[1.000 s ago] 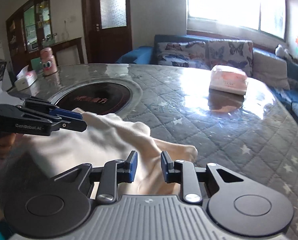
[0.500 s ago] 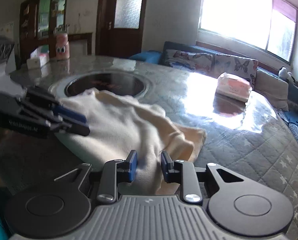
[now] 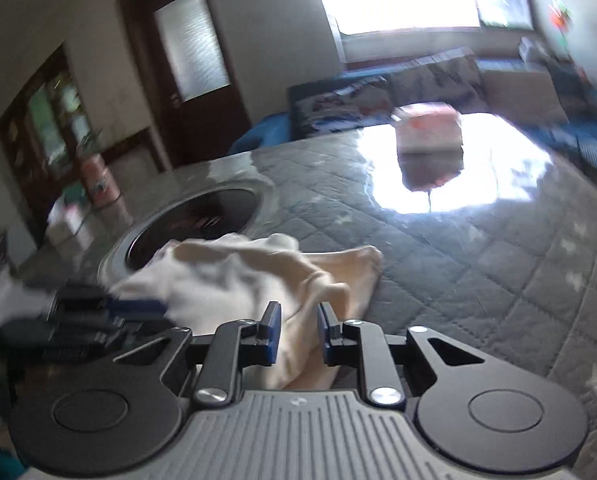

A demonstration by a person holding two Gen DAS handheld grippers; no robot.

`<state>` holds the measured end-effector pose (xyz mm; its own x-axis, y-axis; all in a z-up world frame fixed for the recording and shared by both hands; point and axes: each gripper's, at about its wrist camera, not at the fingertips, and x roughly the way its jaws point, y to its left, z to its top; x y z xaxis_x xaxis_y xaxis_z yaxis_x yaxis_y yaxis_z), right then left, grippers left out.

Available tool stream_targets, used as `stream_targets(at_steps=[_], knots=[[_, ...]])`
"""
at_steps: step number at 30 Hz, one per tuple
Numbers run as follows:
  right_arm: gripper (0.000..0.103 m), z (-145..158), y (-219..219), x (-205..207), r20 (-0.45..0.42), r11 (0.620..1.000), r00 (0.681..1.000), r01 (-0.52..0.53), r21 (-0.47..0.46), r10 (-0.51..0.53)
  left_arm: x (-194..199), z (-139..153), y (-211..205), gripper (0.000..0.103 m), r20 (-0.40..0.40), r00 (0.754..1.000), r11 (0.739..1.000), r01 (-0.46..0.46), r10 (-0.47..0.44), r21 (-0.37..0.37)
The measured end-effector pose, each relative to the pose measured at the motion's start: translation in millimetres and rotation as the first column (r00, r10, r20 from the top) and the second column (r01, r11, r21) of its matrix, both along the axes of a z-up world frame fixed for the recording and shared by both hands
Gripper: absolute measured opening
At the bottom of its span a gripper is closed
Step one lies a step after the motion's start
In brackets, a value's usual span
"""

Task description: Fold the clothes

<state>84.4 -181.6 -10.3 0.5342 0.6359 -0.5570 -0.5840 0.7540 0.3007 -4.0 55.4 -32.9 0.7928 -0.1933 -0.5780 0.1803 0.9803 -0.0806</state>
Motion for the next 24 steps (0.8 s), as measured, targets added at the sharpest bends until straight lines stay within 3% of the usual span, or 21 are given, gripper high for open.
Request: stream_targets(at_steps=[7,11,16,24], knots=[[0.014,-19,9,19,-0.059,1.0,0.998,0.006,0.005,-0.006,0,0,-1,0.032,0.001,1.0,1.0,-0.003,0.003,0.005],[0.003,-19,18,18,-0.025,0.999,1.0,-0.005,-0.035,0.004,-1,-1,-1,0.032,0.002,1.0,1.0,-0.002,0.002,0.007],[0.003,-7,21,14,0.021,0.998,1.0,-0.011,-0.062,0.013,0,-1,-1,0.032,0.003,1.0,1.0,-0.002,0.002,0.005],[0.008,-17,16,17,-0.032,1.0,0.999,0.003,-0.006,-0.003,-1,-1,-2,0.032,0.003,1.0,1.0,-0.004,0.004,0.007]])
